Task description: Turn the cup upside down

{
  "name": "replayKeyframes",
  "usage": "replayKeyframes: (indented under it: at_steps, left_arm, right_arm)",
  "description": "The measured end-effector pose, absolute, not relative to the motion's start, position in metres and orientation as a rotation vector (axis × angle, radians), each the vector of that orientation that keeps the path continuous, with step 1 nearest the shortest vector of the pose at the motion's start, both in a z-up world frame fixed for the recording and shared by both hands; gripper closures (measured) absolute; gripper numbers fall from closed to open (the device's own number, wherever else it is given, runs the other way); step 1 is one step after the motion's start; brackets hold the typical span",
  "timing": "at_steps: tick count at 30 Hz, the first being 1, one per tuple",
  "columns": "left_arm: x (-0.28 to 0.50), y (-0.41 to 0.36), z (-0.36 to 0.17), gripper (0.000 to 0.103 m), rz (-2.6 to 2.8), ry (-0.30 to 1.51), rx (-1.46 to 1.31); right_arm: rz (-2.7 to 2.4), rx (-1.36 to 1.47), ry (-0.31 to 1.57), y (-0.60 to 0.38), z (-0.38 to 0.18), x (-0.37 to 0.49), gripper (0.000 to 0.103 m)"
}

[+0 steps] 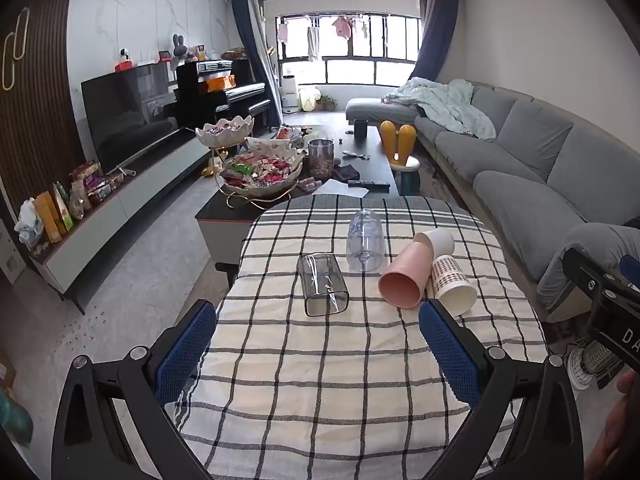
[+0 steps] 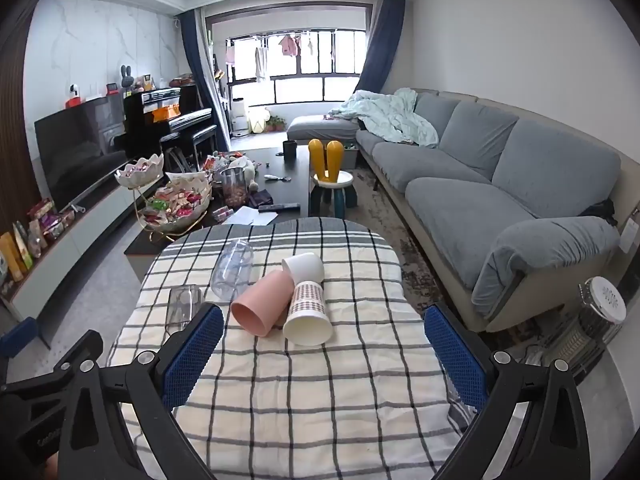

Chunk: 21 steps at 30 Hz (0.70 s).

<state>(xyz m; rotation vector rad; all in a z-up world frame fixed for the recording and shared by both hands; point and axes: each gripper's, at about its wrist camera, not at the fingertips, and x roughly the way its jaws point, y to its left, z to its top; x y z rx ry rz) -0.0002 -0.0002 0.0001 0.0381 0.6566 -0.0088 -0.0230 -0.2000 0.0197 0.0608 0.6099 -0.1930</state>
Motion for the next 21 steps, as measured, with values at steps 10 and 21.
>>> replayKeyframes:
  at_steps: [10,21]
  left_arm:
    - [-0.0019,-0.0025,0.0005,0.000,-0.011,0.653,0.042]
    - [-0.0007,-0.0025,-0.0001,0.000,-0.016,0.655,0.039]
  right_arm:
    - [-0.190,0.071,0.614,-0.2020,0.0216,-0.0232,0.002]
    - [-0.190,0.071,0.616,-0.2016,0.0195,-0.0225,0.002]
